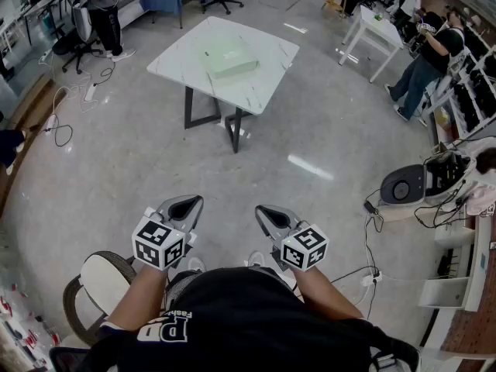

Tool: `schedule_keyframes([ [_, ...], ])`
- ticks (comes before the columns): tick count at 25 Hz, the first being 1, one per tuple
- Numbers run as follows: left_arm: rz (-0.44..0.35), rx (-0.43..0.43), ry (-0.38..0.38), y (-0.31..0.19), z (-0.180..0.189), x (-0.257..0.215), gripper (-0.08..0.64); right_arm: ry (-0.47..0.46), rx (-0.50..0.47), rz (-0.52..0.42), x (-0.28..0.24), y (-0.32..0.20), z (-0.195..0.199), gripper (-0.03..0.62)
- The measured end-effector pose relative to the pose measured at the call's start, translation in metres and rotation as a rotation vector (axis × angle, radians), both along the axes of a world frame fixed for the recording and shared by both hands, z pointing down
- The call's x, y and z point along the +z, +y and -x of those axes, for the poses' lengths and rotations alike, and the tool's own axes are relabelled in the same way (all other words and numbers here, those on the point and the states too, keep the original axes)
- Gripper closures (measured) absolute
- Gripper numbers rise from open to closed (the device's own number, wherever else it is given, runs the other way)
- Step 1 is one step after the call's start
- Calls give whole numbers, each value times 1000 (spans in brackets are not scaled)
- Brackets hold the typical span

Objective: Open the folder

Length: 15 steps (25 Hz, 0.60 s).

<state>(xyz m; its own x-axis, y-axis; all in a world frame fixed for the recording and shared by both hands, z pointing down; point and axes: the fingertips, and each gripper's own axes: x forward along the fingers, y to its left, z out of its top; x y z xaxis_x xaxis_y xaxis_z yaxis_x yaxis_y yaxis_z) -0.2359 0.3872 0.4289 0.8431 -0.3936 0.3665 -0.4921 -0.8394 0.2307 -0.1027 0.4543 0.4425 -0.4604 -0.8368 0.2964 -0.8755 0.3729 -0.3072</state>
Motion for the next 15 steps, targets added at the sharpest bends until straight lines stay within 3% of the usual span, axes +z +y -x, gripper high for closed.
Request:
schedule_keyframes([
  [15,-15,-30,-16,1,-29,-5,508,-24,-16,-15,-2,-8,-29,592],
])
